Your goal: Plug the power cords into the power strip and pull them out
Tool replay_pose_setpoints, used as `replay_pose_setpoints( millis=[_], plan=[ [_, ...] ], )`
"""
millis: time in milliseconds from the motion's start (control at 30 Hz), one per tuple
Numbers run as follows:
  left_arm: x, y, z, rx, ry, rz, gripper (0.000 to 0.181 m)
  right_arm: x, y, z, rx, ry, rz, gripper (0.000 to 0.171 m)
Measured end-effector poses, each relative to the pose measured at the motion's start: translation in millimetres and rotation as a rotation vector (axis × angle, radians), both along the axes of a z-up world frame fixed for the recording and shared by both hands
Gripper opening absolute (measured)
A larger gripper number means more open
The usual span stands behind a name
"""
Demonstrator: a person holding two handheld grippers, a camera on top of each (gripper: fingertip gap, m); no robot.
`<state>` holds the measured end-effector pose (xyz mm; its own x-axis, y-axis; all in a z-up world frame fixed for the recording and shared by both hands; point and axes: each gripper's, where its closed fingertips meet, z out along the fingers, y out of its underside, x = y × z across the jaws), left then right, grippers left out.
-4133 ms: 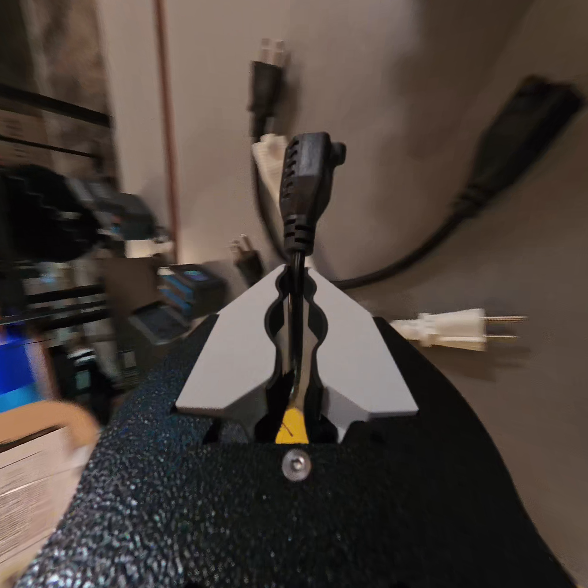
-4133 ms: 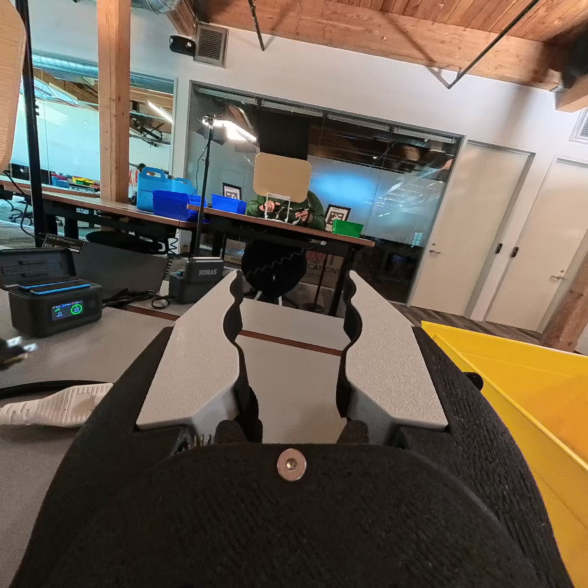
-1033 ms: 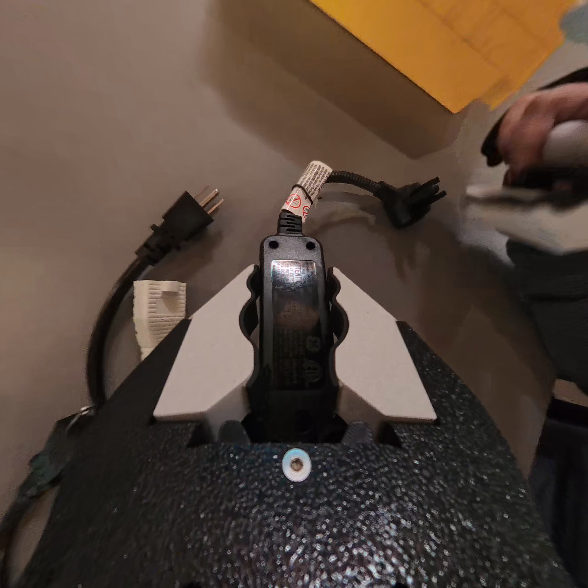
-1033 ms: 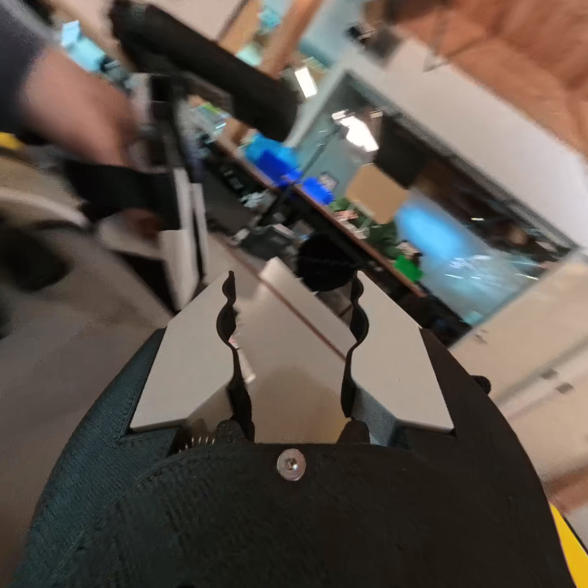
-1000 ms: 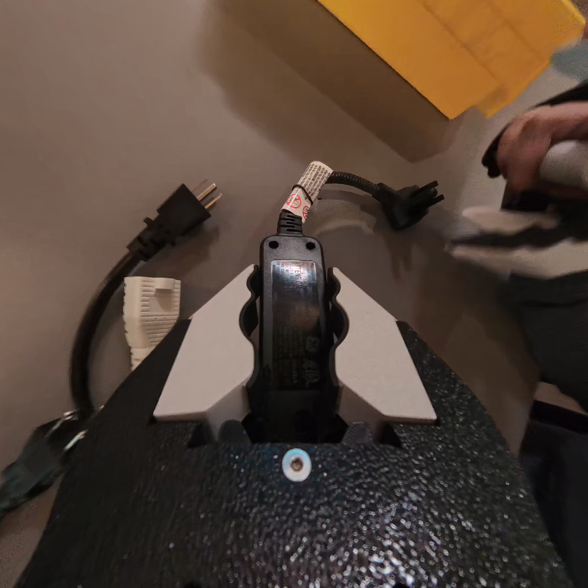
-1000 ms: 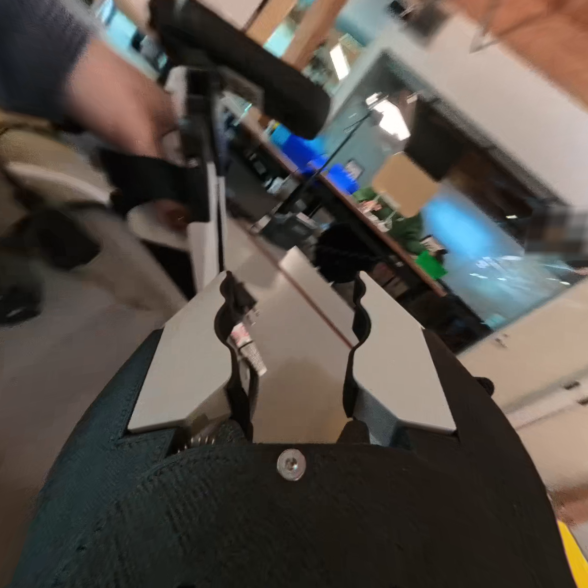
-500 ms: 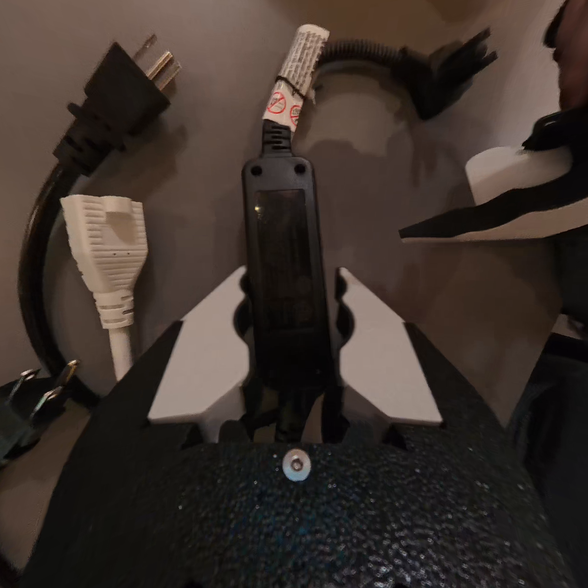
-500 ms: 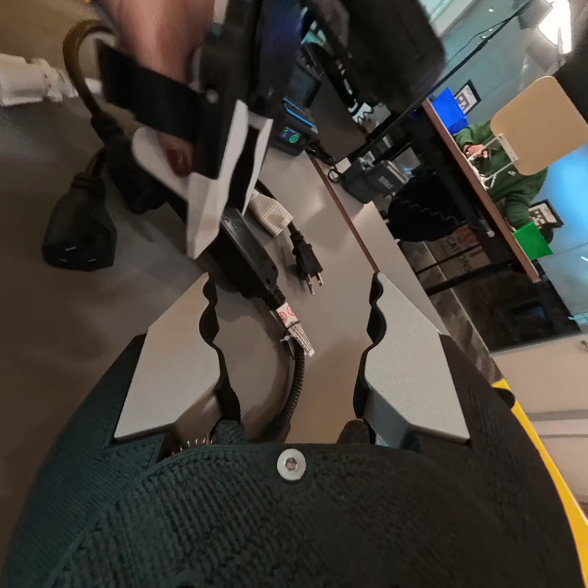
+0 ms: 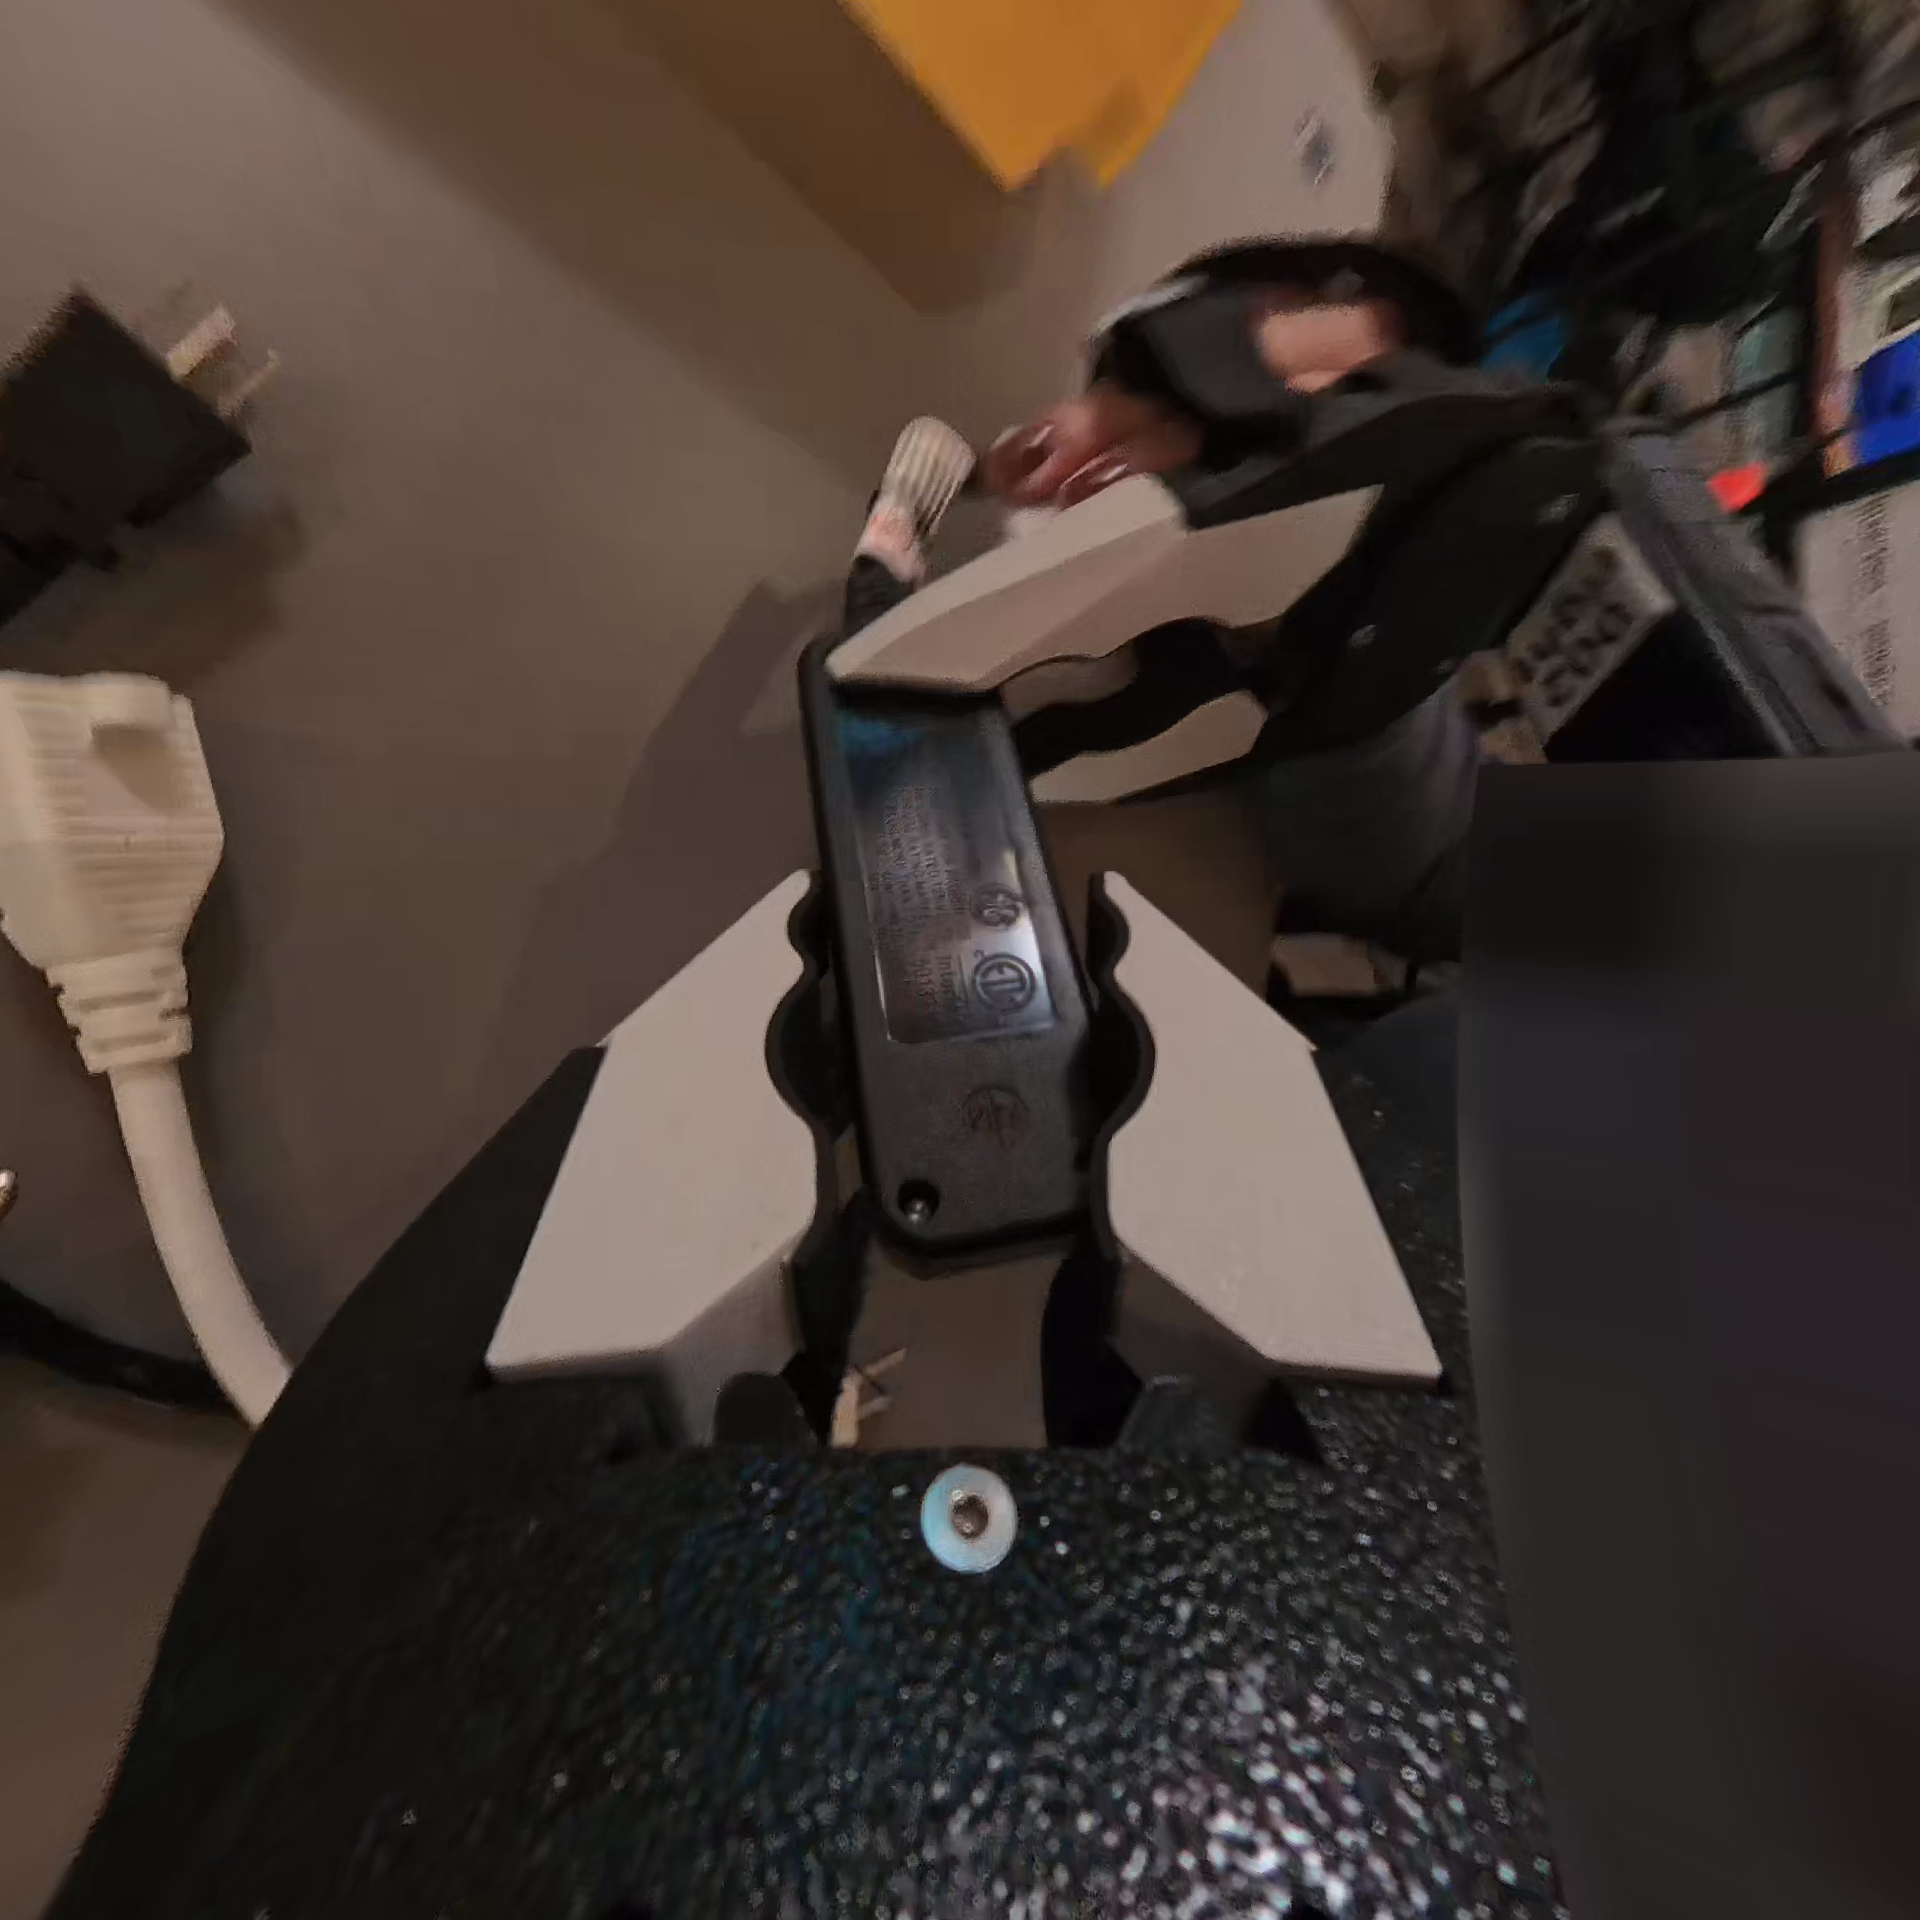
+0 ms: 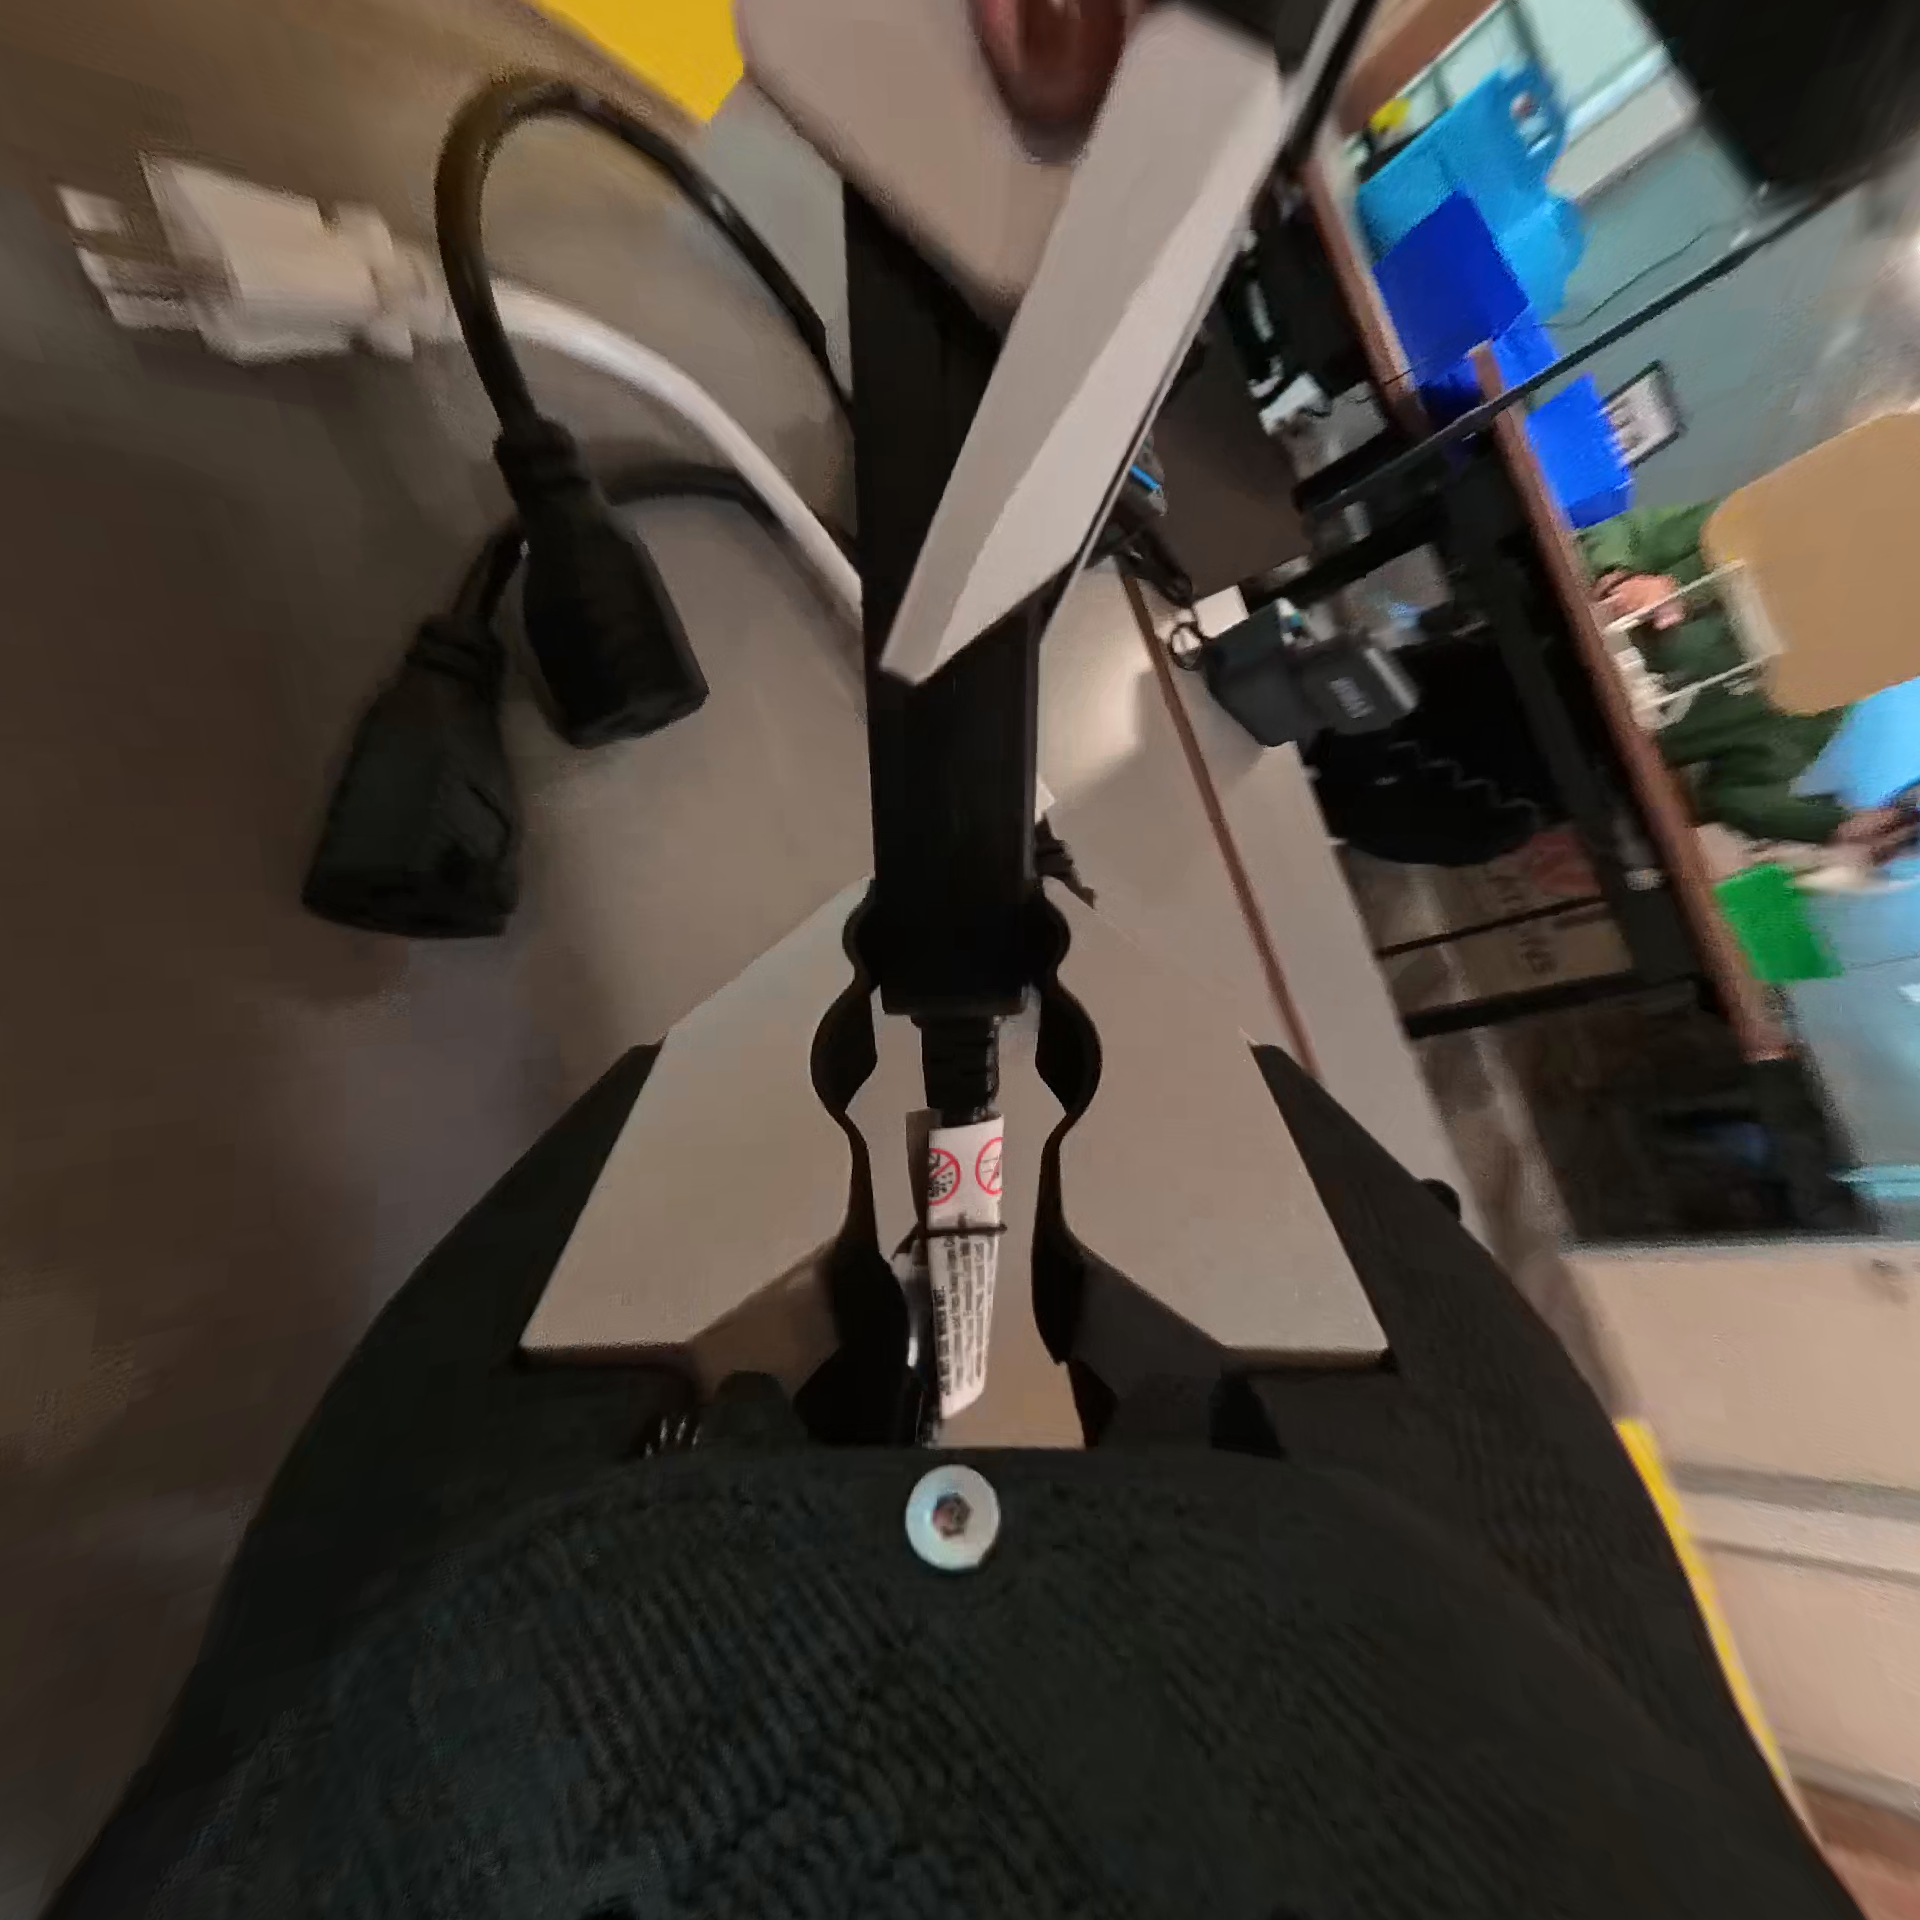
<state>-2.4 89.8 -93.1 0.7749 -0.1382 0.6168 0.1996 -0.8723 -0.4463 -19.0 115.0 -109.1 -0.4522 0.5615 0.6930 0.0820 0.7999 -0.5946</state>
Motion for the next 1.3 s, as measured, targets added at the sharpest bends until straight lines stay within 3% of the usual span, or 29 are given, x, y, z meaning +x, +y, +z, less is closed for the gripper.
replay_pose_setpoints(
  millis=[33, 133, 233, 433, 533, 633, 767, 933, 1000, 1033, 1067, 1167, 1267, 1300],
  plan=[
    [0.6, 4.9, 15.5, 0.091, -0.025, 0.029, 0.055, 2.2, -2.0, 3.6, -0.088, -0.046, 0.019, 0.026],
    [-3.9, 5.4, 71.9, 0.408, -0.066, 0.15, 0.074, 22.0, -14.0, 12.0, -0.433, -0.328, 0.169, 0.026],
    [-13.1, -6.8, 98.3, 0.655, -0.006, 0.33, 0.079, 42.6, -10.6, 22.8, -0.594, -0.591, 0.277, 0.026],
    [13.9, -41.2, 70.3, 0.768, 0.071, 0.345, 0.092, 73.9, -17.3, 33.1, -0.611, -0.941, 0.378, 0.025],
    [24.2, -53.5, 57.8, 0.808, 0.196, 0.328, 0.095, 88.7, -33.4, 31.5, -0.602, -1.062, 0.438, 0.025],
    [38.8, -64.5, 57.4, 0.858, 0.306, 0.267, 0.094, 102.2, -50.6, 21.9, -0.573, -1.169, 0.478, 0.025],
    [45.9, -69.0, 60.6, 0.831, 0.256, 0.27, 0.094, 119.7, -67.1, -1.3, -0.421, -1.284, 0.462, 0.025],
    [58.8, -69.5, 42.7, 0.67, 0.073, 0.269, 0.092, 140.6, -84.7, -25.5, -0.177, -1.337, 0.448, 0.025],
    [75.7, -74.0, 27.5, 0.585, 0.027, 0.201, 0.076, 147.3, -91.5, -32.0, -0.114, -1.337, 0.458, 0.025],
    [88.9, -79.2, 23.8, 0.563, -0.019, 0.14, 0.059, 148.8, -93.8, -35.1, -0.094, -1.334, 0.454, 0.025],
    [99.3, -84.8, 25.6, 0.562, -0.08, 0.104, 0.031, 148.8, -95.0, -38.1, -0.083, -1.326, 0.441, 0.025],
    [80.5, -91.8, 12.2, 0.548, 0.028, 0.256, 0.026, 135.9, -99.6, -43.3, -0.124, -1.211, 0.374, 0.031],
    [64.9, -106.2, 14.6, 0.587, -0.038, 0.453, 0.025, 120.4, -99.9, -44.6, -0.175, -1.009, 0.246, 0.094],
    [59.1, -111.7, 15.3, 0.606, -0.052, 0.511, 0.024, 116.1, -102.0, -43.8, -0.186, -0.921, 0.215, 0.103]
  ],
)
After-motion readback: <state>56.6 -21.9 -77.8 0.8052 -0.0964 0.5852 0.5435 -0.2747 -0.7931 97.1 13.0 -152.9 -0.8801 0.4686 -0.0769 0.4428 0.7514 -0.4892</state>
